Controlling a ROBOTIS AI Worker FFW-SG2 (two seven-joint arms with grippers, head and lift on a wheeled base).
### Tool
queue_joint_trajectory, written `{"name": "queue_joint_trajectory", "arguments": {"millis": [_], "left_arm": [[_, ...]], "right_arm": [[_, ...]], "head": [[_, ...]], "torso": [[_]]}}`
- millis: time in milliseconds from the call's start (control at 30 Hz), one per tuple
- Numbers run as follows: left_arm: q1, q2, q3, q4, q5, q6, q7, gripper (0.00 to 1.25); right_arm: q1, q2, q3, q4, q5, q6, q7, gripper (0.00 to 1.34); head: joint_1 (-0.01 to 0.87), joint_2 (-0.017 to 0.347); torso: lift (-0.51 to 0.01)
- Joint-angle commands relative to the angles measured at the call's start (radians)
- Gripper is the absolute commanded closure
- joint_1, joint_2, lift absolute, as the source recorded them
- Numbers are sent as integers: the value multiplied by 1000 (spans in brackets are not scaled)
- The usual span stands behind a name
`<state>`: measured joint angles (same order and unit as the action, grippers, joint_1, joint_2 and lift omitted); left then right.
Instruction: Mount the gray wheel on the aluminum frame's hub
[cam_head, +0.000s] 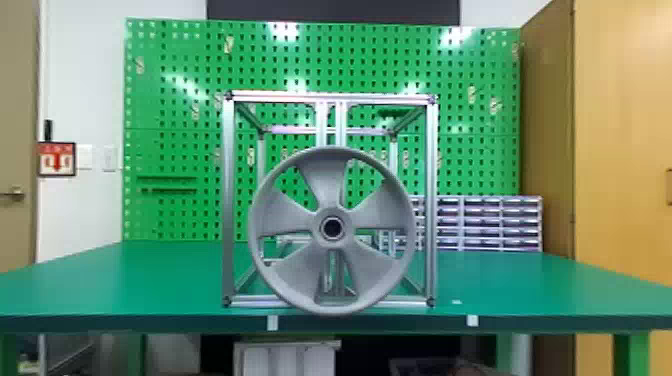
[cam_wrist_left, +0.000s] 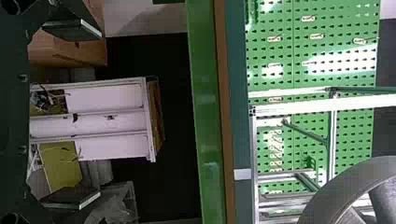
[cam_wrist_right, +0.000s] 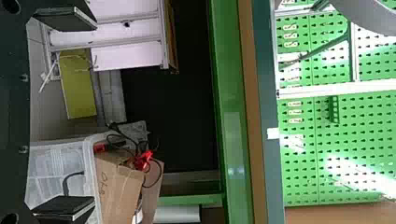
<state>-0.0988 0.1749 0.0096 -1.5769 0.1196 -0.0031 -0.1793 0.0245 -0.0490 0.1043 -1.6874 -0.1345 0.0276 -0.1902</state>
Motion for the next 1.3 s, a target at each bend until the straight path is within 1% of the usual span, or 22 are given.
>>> {"name": "queue_joint_trajectory", "arguments": {"millis": [0, 700, 1267], "left_arm": [[-1, 0, 1, 0, 2, 0, 0, 107], [-2, -2, 1, 0, 6, 0, 0, 108], [-1, -2, 4, 0, 9, -2, 0, 107]], "right_arm": [[-2, 1, 0, 0, 0, 0, 0, -2], [-3, 6, 0, 0, -2, 2, 0, -2], [-2, 3, 2, 0, -5, 11, 0, -2]], "head": [[-5, 6], [-5, 6], [-5, 6]], "torso": [[-499], [-499], [-499]]}}
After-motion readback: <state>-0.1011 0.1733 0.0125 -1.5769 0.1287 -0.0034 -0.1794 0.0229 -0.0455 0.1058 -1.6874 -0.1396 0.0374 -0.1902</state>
